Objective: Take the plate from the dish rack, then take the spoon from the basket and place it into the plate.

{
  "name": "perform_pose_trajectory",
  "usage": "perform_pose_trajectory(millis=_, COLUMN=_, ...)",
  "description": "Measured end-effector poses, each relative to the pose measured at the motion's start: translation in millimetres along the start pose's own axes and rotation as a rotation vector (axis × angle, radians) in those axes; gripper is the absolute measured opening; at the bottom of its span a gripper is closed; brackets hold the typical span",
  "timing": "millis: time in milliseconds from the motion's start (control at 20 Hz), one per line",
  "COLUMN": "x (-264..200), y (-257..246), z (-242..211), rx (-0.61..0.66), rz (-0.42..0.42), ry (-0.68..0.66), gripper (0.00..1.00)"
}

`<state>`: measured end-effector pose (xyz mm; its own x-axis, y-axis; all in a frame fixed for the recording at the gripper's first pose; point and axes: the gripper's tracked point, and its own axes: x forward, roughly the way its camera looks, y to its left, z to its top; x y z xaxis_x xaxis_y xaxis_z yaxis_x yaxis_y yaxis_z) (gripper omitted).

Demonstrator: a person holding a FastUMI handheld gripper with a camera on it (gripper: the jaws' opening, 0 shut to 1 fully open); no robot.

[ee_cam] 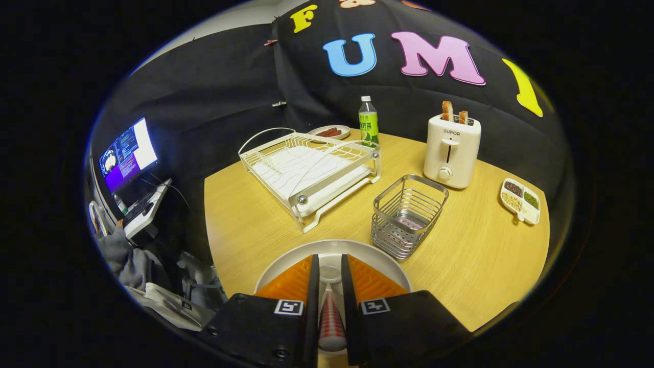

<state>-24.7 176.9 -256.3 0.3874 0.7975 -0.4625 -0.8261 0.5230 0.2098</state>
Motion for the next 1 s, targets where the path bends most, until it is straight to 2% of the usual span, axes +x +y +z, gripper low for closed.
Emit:
perform_pose_trajectory(millis=200, x=-7, y=-16, z=26, rx=0.061, rz=-0.045, ry=-0.041, gripper=1.00)
perform_pose_trajectory(millis=350, x=-25, y=-27, z=52, rx=0.106, rz=-0.085, ry=-0.080, gripper=0.99)
perform_pose_trajectory(millis=550, x=-66, y=-48, z=88, rx=0.140, rz=-0.203, ry=-0.170, gripper=0.98)
perform_pose_trajectory(millis=850, x=-156, y=-68, z=145, rx=0.241, rz=-0.455, ry=-0.389, gripper=0.98)
perform_pose_trajectory(millis=1000, x=-194, y=-52, z=162, rx=0.244, rz=-0.551, ry=-0.472, gripper=0.98)
